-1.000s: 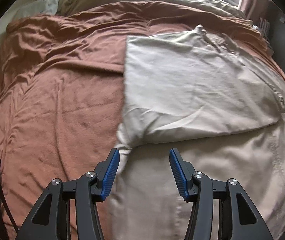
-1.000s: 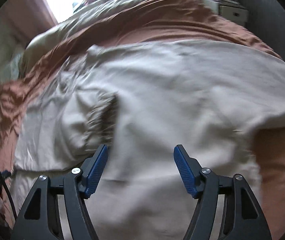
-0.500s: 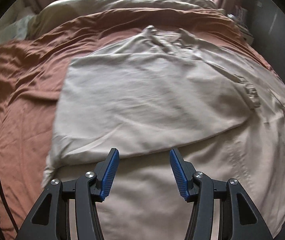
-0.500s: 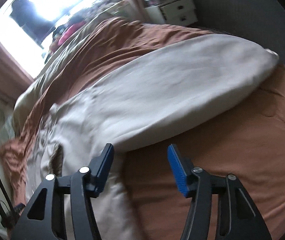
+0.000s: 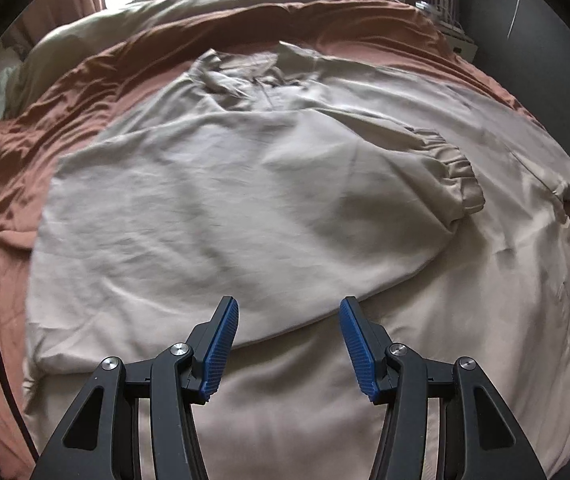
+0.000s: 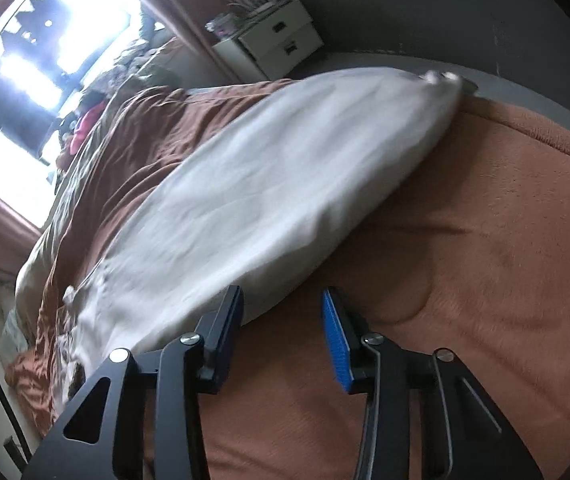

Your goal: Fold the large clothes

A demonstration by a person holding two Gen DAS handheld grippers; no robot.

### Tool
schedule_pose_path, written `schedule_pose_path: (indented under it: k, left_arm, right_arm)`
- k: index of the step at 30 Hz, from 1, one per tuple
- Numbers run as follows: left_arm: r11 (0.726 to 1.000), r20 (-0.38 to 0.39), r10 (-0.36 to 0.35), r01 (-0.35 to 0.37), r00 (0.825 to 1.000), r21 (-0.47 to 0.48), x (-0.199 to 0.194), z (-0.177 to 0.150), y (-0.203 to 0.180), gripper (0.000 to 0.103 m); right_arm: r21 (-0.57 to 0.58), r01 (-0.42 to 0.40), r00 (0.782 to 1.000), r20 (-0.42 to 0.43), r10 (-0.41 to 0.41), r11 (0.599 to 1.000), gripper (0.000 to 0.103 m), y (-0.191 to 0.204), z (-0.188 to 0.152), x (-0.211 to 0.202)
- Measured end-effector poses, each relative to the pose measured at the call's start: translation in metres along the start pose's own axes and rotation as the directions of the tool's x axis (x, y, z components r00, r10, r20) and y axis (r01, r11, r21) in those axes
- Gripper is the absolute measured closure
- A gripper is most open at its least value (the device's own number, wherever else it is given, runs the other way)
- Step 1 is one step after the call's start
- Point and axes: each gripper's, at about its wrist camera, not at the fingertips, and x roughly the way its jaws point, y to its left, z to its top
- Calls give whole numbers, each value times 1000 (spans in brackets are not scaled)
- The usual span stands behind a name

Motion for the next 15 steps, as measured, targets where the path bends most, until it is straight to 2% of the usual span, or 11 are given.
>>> schedule_pose_path:
  k: [2,12,13,14,15]
  left_arm:
    - [1000,-9,3,-2,1000,8,6,0,-5,48]
    - [1000,-13,14,-14,1000,26,6,0,-8,48]
    - [1000,-11,12,-12,1000,23,4,0,-6,48]
    - [1000,-9,10,-10,1000,21,3,-1,-5,48]
    - [1000,-6,8,-8,1000,19,1,-2,-3,48]
  right_arm:
    - [28,-13,1000,-2,13,1000,72,-4,3,7]
    - [106,-58,998,31,55,993,72,-11,18,27]
    - [113,-65,998,32,62,992,75,-13,20,29]
    - [116,-62,998,32,59,991,90,-14,21,30]
    - [116,-48,999,30,45,992,98,-15,21,31]
